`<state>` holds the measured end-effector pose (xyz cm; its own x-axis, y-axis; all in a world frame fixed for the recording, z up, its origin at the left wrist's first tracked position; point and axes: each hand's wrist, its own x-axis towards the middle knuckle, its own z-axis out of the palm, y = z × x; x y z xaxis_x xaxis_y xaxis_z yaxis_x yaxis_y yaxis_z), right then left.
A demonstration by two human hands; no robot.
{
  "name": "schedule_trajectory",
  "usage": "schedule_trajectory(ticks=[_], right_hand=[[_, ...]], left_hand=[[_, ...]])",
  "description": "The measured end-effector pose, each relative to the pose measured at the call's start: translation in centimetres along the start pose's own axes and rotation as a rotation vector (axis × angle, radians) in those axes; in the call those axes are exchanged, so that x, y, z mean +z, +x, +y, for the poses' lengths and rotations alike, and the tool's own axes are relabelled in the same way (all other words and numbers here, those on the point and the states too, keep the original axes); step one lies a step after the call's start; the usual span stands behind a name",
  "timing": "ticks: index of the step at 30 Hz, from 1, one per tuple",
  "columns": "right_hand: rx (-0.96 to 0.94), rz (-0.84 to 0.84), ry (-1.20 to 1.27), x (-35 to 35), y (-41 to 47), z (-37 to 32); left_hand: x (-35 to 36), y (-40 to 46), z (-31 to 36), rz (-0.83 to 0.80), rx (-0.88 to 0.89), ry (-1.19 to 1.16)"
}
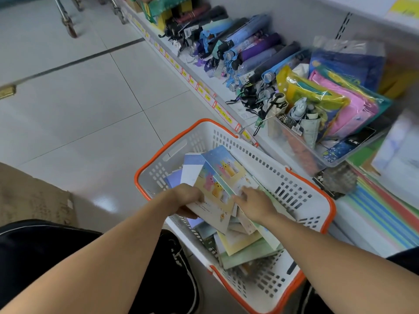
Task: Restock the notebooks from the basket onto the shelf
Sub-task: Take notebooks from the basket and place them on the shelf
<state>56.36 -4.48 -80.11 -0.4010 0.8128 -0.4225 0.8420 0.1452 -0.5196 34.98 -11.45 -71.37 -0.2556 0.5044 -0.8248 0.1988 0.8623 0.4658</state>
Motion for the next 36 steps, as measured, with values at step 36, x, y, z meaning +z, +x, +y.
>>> schedule_trajectory(ticks=[36], right_hand=[[-0.236,0.016,0.947,-24.5,-7.8,-14.4]], left_hand=[[-5.3,-11.8,13.7,-0.003,0.833,-0.639]])
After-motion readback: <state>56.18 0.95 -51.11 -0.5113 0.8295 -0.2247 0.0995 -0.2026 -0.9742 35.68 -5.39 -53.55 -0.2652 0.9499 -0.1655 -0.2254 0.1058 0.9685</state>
